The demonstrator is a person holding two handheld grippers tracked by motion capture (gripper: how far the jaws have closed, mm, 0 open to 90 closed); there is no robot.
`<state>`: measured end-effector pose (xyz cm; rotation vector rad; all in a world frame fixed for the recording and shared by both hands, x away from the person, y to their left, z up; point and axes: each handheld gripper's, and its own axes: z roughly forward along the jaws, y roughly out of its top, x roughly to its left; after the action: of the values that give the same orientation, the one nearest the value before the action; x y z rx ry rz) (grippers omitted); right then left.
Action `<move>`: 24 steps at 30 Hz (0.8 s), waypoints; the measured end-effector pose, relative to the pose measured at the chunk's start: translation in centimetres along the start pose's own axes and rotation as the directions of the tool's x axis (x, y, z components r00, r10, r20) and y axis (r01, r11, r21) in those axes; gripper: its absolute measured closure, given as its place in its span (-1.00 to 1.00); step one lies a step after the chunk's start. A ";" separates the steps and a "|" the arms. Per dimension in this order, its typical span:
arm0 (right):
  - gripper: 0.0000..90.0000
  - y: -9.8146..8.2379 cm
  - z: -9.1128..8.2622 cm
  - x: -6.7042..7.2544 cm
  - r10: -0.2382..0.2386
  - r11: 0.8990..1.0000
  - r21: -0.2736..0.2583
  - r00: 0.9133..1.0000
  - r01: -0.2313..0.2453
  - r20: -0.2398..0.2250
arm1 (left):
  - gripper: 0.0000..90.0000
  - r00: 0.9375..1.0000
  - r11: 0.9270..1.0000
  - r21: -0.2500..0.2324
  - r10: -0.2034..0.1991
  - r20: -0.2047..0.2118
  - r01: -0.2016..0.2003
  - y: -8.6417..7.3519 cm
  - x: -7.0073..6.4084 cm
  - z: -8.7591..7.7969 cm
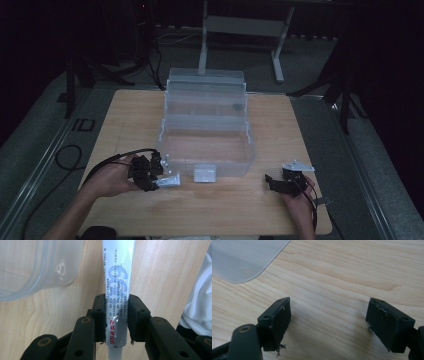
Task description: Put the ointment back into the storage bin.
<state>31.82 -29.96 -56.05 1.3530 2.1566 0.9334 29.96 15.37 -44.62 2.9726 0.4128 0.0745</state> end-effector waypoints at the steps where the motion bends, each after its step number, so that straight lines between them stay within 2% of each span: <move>1: -0.56 0.0 0.0 0.0 0.000 1.000 0.000 1.000 0.000 0.000 | 0.57 1.000 1.000 0.002 0.001 0.000 -0.001 0.0 0.1 -0.1; 14: -0.56 0.0 0.0 0.0 0.000 1.000 0.000 1.000 0.000 0.000 | 0.57 1.000 1.000 -0.008 0.000 -0.029 0.000 0.1 0.4 -1.5; 24: -0.56 0.0 0.0 0.0 -0.001 1.000 0.000 1.000 0.001 0.000 | 0.57 0.999 1.000 -0.005 0.020 -0.037 -0.020 0.9 0.9 -2.5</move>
<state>31.82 -29.96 -56.05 1.3524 2.1569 0.9328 30.87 15.11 -41.96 2.9741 0.3865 0.1333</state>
